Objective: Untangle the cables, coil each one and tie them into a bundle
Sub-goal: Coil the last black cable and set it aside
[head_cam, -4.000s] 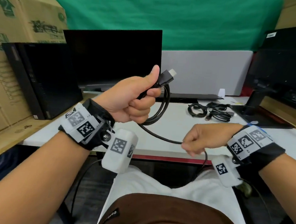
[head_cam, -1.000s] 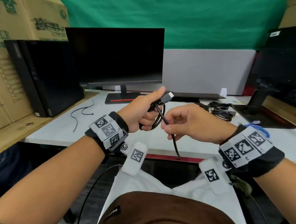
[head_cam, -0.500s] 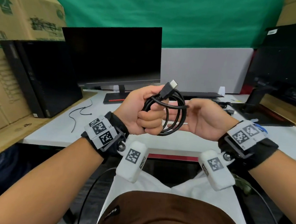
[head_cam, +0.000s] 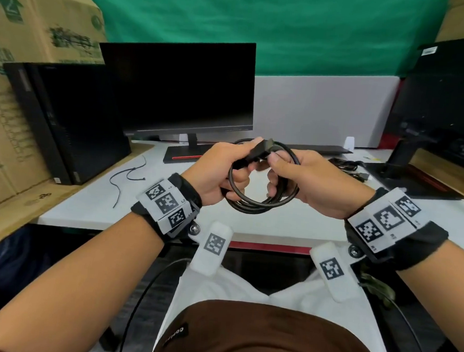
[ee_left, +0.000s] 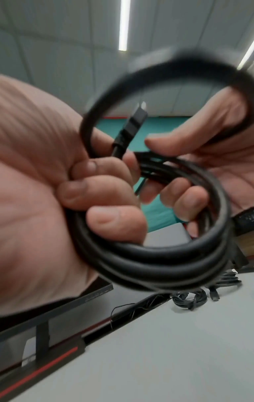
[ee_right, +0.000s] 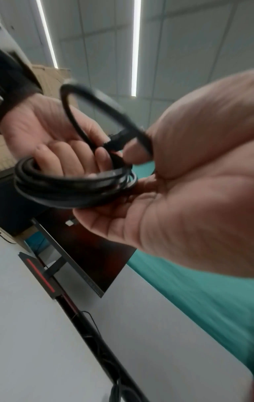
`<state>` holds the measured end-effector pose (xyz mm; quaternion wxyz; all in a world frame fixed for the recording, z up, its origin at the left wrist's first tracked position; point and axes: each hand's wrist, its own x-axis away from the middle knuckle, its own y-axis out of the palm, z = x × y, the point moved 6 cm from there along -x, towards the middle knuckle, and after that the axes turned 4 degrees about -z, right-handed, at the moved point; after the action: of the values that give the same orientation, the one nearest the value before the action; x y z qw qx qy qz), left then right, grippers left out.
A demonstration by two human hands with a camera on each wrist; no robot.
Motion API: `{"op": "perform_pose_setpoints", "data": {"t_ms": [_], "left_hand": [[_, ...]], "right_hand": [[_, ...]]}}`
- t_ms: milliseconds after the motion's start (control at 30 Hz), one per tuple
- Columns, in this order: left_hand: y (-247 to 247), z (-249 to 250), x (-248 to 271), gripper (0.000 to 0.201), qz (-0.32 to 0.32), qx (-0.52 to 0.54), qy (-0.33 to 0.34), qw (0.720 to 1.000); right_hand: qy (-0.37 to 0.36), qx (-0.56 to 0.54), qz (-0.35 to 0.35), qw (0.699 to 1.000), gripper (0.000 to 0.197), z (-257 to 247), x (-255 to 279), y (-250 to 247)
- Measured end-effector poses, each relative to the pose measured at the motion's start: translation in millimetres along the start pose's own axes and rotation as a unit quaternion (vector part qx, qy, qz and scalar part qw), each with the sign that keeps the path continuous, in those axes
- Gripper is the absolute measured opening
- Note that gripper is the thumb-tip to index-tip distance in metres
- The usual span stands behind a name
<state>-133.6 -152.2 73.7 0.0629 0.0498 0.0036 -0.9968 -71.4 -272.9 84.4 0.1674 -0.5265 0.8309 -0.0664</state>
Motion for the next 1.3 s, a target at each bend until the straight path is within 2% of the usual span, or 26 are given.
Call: {"op": "perform_pose_setpoints", "data": {"t_ms": [100,167,233,300,367,433,600,667,733,767,833,900,1033,1133,1200,1300], "left_hand": [[2.5,5.0,-0.1,0.042,0.022,-0.009,0.042,0.999],[6.6,10.1,0.7,0.037,0.009,-0.001,0.068,0.998],[8.7,13.7,1.0,0.035,0.012,-0.008,0.085,0.996],[7.7,14.5,0.8,0.033,0.033,-0.024,0.096,0.995],[4.8,11.7,-0.3,0.033,0.057,-0.028,0.100,0.993],[2.4,7.9,-0.9,0.039,0.075,-0.030,0.101,0.992],[-2.7,6.6,-2.0,0.044,0.143,-0.011,0.108,0.984],[-5.6,9.8,-1.8,0.039,0.179,-0.057,0.128,0.974],[-6.0,11.6,-0.5,0.037,0.209,-0.116,0.149,0.960],[-5.5,11.2,0.3,0.037,0.218,-0.133,0.154,0.954],[-5.2,9.7,0.7,0.037,0.231,-0.141,0.155,0.950],[-6.2,9.0,0.2,0.040,0.245,-0.152,0.153,0.945],[-6.2,8.9,-0.9,0.042,0.242,-0.154,0.160,0.945],[-10.5,8.3,-1.9,0.049,0.262,-0.129,0.153,0.944],[-15.5,6.7,-1.2,0.052,0.289,-0.114,0.139,0.940],[-16.9,7.8,2.4,0.052,0.318,-0.111,0.147,0.930]], "right_hand": [[-0.008,-0.022,0.069,0.997,0.024,-1.0,-0.2,-10.0],[-0.005,-0.068,0.138,0.988,0.026,4.3,-1.5,-17.8],[-0.002,-0.097,0.170,0.981,0.025,9.3,-4.0,-21.7],[0.016,-0.112,0.152,0.982,0.023,12.7,-5.6,-21.1],[0.035,-0.133,0.099,0.985,0.018,15.1,-6.5,-18.7],[0.051,-0.147,0.058,0.986,0.024,16.8,-6.8,-16.6],[0.066,-0.124,0.059,0.988,0.028,19.0,-7.1,-15.6],[0.062,-0.159,0.054,0.984,0.029,20.4,-5.2,-12.9],[0.052,-0.168,0.041,0.984,0.040,19.9,-4.8,-10.1],[0.044,-0.147,0.034,0.988,0.041,18.7,-5.0,-6.8],[0.024,-0.079,0.038,0.996,0.028,17.7,-5.2,-1.7],[0.008,-0.026,0.071,0.997,0.030,19.1,-5.4,-3.9],[0.016,-0.055,0.087,0.995,0.040,21.4,-5.7,-2.3],[-0.033,-0.025,0.137,0.990,0.041,16.8,-4.7,-2.9],[-0.112,0.070,0.174,0.976,0.047,6.9,-1.0,-1.0],[-0.211,0.268,0.210,0.916,0.038,-1.1,7.9,7.1]]}}
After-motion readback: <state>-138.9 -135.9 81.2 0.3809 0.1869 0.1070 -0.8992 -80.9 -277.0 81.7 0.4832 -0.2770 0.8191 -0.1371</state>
